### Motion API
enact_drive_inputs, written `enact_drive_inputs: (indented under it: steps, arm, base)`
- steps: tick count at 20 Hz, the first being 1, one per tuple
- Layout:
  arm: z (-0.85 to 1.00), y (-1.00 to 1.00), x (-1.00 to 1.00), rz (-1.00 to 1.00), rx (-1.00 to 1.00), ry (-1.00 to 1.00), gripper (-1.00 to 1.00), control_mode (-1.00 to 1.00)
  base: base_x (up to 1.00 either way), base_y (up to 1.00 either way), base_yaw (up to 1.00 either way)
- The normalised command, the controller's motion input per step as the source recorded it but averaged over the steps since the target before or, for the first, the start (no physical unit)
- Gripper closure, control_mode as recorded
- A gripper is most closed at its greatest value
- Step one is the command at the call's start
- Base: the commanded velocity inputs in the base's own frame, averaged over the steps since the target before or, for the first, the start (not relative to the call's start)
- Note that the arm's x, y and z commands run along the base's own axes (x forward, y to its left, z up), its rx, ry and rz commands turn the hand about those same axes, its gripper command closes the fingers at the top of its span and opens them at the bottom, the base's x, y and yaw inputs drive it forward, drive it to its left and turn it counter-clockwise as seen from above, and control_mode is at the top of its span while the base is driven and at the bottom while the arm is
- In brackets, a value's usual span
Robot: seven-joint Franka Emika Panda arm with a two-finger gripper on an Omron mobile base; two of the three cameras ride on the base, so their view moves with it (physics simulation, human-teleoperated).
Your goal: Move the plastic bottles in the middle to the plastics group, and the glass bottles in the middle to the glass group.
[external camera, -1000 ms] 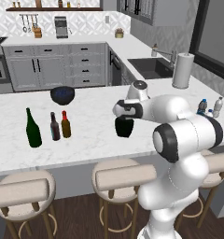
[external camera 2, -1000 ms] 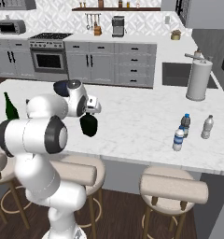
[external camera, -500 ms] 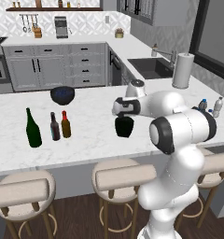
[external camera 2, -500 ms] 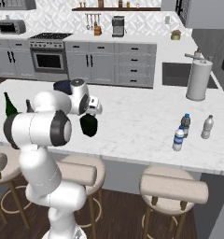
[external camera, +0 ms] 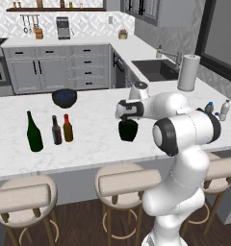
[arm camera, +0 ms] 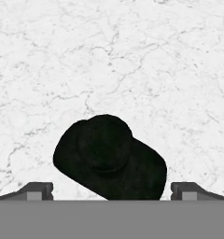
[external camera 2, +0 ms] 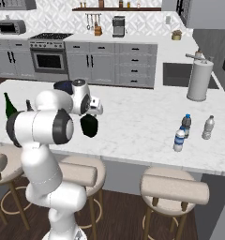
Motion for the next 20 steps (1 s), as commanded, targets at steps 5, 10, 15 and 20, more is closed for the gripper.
enact_drive_inputs:
  steps: [5,10,15,20]
  arm:
    - [-0.16,0.0,0.0,0.0,0.0,0.0,-1.0,-1.0]
    - [0.05,0.0,0.07,0.0,0.0,0.0,-1.0,-1.0]
    - [0.21,0.0,0.08,0.0,0.0,0.0,-1.0,-1.0]
    - [0.01,0.0,0.2,0.0,0.0,0.0,-1.0,-1.0]
  base:
    - [0.0,0.0,0.0]
    - [0.0,0.0,0.0]
    - [0.0,0.0,0.0]
    - [0.0,0.0,0.0]
